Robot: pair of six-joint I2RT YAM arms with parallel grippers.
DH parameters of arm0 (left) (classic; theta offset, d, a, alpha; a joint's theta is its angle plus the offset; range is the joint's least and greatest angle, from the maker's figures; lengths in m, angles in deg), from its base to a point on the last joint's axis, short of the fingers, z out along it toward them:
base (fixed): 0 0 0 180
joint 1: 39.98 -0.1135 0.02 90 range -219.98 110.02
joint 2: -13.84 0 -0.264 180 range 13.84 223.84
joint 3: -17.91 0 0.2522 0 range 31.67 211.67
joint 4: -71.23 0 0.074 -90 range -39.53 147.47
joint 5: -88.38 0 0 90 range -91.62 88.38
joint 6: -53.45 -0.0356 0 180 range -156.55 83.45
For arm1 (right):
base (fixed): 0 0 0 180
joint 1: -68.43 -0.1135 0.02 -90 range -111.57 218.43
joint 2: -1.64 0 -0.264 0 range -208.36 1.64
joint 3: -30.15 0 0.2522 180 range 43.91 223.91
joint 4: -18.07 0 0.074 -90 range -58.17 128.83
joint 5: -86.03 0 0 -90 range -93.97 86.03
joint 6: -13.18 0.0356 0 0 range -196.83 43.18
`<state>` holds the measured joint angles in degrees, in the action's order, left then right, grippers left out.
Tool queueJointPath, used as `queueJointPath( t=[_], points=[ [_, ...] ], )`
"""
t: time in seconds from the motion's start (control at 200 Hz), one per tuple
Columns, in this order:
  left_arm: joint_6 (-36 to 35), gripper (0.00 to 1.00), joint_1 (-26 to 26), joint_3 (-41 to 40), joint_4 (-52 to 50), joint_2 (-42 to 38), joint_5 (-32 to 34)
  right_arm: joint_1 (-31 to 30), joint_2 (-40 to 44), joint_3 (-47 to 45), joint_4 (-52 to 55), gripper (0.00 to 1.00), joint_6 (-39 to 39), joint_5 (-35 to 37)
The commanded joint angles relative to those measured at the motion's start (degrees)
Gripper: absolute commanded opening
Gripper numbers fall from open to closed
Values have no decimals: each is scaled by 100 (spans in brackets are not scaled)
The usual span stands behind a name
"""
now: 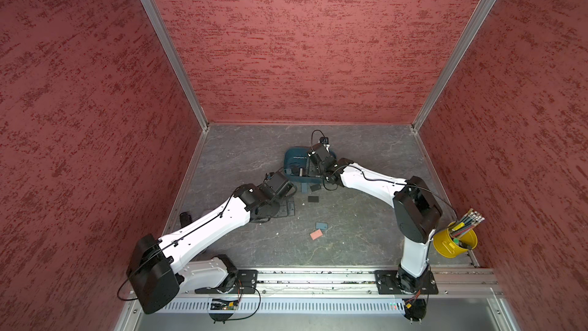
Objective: Put the eraser in the storage box
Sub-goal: Place the eraser in the storage box.
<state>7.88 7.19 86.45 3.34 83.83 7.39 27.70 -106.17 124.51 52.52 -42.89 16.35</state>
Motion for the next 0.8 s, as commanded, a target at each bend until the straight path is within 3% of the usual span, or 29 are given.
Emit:
queueJointPath(
  t=[0.0, 0.055, 0.301, 0.471, 0.796],
  points=[
    [477, 100, 374, -17, 100, 185, 211, 39, 611, -204, -178, 94, -67, 0],
    [637, 100, 564, 26, 87, 340, 256, 47, 902, -453, -243, 98, -23, 58],
    [1421, 100, 1534, 350, 153, 1158, 367, 150, 2321, -1546, -162, 99, 209, 448],
    [1890, 100, 1917, 748, 128, 1850, 472, 265, 3128, -2038, 20, 99, 261, 620],
    [1127, 100, 1922, 1785, 382, 3263, 175, 389, 4019, -2346, 358, 99, 323, 1093]
  ],
)
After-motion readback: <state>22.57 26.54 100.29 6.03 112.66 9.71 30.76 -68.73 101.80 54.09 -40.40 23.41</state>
